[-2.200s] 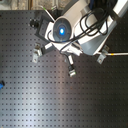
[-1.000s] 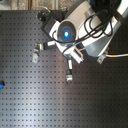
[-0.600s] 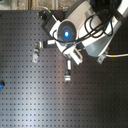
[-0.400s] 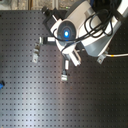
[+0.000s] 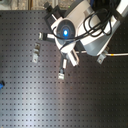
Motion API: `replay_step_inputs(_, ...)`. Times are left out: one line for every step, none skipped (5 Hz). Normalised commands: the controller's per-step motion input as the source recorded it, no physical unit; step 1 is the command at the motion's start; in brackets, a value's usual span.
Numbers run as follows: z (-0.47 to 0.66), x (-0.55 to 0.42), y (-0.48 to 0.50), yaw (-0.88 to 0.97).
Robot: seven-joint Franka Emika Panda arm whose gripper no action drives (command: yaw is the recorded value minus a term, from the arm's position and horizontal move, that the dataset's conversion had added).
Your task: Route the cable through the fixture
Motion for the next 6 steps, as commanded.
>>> replay_step_inputs(0.0,0.193,-0.333,0.29)
replay_step_inputs(0.26,0.22,-0.366,0.08)
replay_step_inputs(0.17,0.071,-0.137,0.03)
replay_step_inputs(0.05,-0.186,-0.102,-0.02)
replay_step_inputs(0.0,-0.3,-0.001,-0.48)
replay_step_inputs(-0.03,-0.453,-0.038,-0.65)
